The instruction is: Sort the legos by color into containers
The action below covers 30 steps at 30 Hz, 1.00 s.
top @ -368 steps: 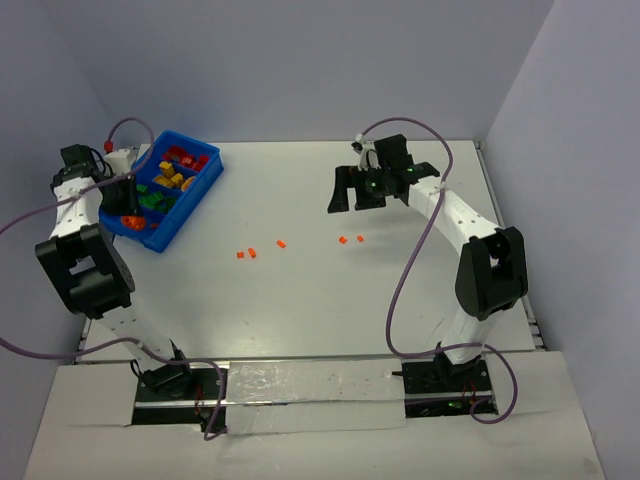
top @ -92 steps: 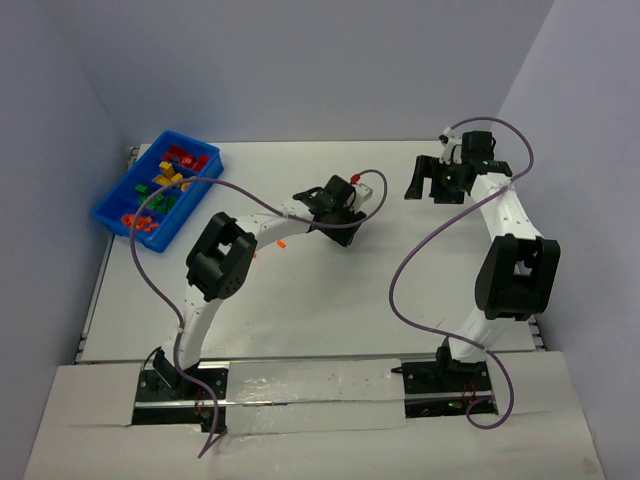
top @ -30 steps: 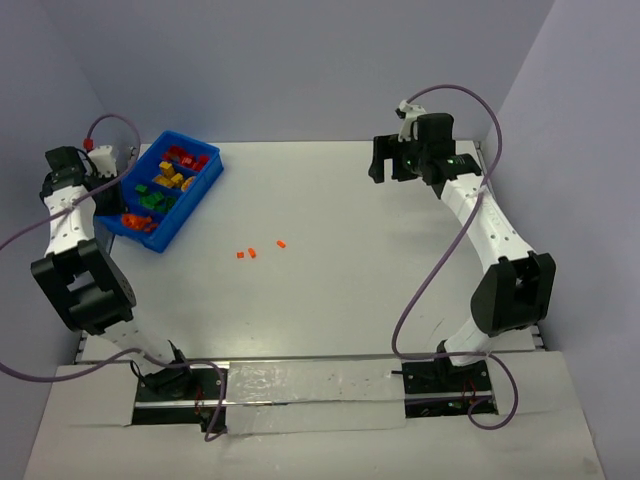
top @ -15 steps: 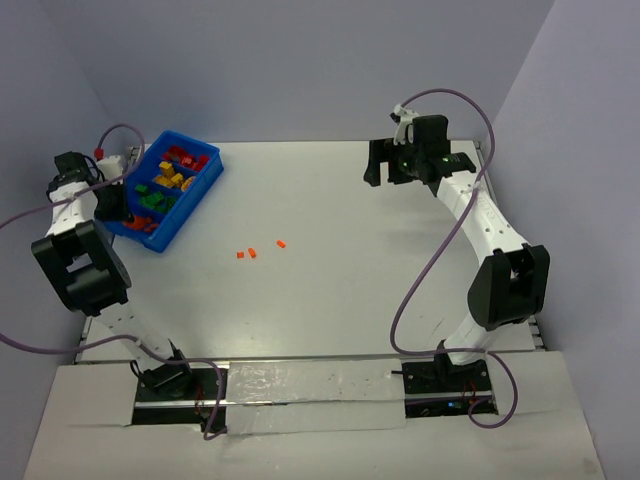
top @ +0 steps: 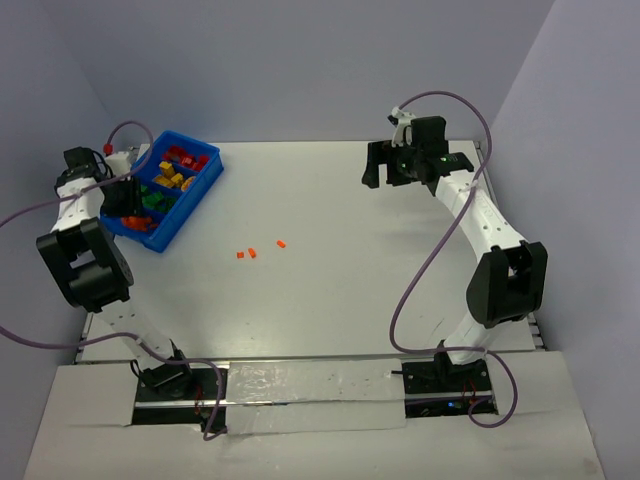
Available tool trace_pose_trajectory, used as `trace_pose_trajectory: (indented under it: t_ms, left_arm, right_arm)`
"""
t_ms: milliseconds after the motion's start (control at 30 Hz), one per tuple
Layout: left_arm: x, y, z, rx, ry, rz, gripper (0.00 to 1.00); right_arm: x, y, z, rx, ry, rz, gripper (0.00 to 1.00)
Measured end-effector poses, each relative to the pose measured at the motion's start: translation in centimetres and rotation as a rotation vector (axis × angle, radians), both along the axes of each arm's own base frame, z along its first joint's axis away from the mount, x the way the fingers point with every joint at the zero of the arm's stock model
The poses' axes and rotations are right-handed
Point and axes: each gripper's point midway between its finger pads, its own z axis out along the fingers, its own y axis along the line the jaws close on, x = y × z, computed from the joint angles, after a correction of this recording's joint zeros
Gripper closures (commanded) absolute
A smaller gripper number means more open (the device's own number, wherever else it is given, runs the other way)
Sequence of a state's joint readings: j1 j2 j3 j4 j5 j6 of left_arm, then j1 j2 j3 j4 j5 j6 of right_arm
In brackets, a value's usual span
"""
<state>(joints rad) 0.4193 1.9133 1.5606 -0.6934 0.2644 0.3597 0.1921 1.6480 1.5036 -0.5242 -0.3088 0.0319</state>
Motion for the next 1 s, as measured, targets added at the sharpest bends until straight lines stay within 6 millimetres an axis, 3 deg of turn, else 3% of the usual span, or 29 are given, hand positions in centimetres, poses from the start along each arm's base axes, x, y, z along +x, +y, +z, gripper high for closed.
trace_pose_trajectory:
  t_ms: [233, 333, 433, 533, 600, 667, 767, 1000]
  left_arm:
    - [0.4, -0.2, 0.7, 0.016, -0.018, -0.032, 0.42]
    - [0.1, -1.7, 1.5, 0.007, -0.044, -0.108, 0.44]
    - [-1.1, -5.6, 2.7, -0.013, -0.077, -0.242, 0.43]
    - [-2.9, -12.1, 4.2, -0.027, -0.123, -0.445, 0.41]
    - [-4.6, -16.6, 4.4, -0.05, -0.142, -0.586, 0.43]
    - [-6.0, -19.5, 3.7, -0.079, -0.131, -0.665, 0.47]
    - [-6.7, -21.8, 1.7, -0.112, -0.078, -0.68, 0.44]
    - [-8.3, -24.5, -2.9, -0.077, 0.064, -0.513, 0.38]
  right_arm:
    - [-0.1, 0.0, -0.1, 0.0, 0.006, 0.001, 0.0]
    - [-0.1, 0.1, -0.2, 0.003, 0.007, 0.006, 0.0]
    - [-0.2, 0.2, -0.2, 0.003, 0.009, 0.008, 0.0]
    - [-0.2, 0.3, -0.3, 0.0, 0.012, 0.013, 0.0]
    - [-0.3, 0.4, -0.3, 0.0, 0.015, 0.016, 0.0]
    - [-0.4, 0.5, -0.4, 0.001, 0.018, 0.018, 0.0]
    - [-0.4, 0.5, -0.5, -0.001, 0.021, 0.019, 0.0]
    - [-0.5, 0.4, -0.7, -0.006, 0.026, 0.018, 0.0]
